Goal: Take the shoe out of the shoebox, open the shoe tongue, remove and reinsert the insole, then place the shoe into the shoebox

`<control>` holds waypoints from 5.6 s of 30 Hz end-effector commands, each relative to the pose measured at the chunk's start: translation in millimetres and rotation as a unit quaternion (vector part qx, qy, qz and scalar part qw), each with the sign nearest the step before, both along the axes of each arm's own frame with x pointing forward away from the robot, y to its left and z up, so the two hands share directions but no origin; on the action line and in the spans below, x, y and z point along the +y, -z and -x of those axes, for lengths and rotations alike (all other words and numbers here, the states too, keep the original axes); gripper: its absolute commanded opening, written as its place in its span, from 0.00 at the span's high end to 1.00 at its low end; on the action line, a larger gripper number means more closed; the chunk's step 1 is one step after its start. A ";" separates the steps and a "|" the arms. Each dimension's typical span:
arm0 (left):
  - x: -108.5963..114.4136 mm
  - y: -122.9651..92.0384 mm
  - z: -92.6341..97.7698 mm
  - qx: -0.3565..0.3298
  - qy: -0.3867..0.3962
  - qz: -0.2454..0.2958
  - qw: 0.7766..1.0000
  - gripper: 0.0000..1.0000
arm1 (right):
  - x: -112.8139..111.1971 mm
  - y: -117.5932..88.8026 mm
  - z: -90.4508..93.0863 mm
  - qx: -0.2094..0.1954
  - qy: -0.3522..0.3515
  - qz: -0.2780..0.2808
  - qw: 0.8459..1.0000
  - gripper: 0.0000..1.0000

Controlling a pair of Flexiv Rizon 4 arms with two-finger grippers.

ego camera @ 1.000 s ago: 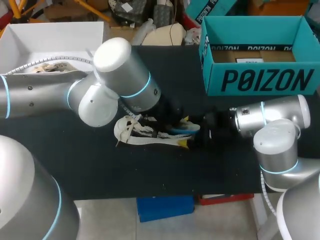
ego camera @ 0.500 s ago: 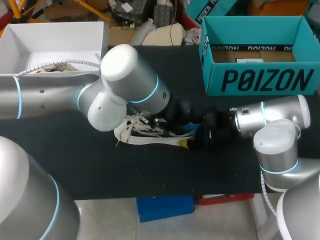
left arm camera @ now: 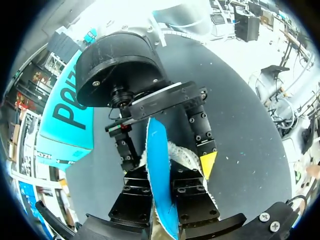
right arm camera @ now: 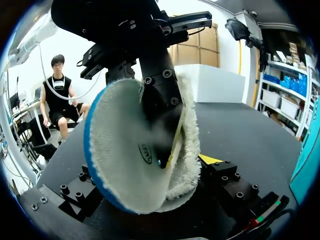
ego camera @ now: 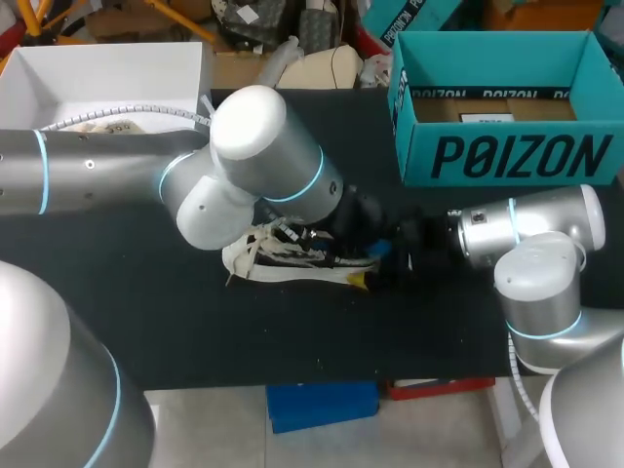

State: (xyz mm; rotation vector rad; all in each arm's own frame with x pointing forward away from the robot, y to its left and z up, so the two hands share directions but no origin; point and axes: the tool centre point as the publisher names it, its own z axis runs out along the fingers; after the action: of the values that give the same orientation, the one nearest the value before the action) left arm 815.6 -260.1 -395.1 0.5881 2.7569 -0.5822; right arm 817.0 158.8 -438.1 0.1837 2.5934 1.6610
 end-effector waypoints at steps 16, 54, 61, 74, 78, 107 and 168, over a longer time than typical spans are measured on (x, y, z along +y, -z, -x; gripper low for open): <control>22.5 -105.1 27.9 0.080 -0.008 0.161 0.984 1.00 | 2.0 2.3 0.3 0.001 0.000 0.001 1.000 1.00; 42.3 -240.2 87.6 0.433 0.070 0.482 0.759 1.00 | 2.0 2.3 0.3 0.001 0.000 0.001 1.000 1.00; 47.6 -259.8 101.7 0.430 0.013 0.519 0.739 1.00 | 2.0 2.3 0.3 0.001 0.000 0.001 1.000 1.00; 54.9 -295.0 127.4 0.430 -0.067 0.495 0.752 1.00 | 2.0 2.3 0.3 0.001 0.000 0.001 1.000 1.00; 60.1 -309.9 129.9 0.410 -0.077 0.497 0.761 1.00 | 2.0 2.3 0.3 0.001 0.000 0.001 1.000 1.00; 26.3 -369.3 129.7 0.358 -0.176 0.513 0.760 1.00 | 2.0 2.3 0.3 0.001 0.000 0.001 1.000 1.00; 19.9 -423.2 128.9 0.370 -0.115 0.546 0.742 1.00 | -19.2 -10.4 6.6 0.039 -0.015 0.152 0.987 0.00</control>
State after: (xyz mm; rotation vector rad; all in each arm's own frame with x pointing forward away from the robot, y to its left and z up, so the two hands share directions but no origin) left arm 687.1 -238.5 27.8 -0.3543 2.2689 -2.4852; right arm 810.4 143.5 -440.0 0.1748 2.7422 1.4909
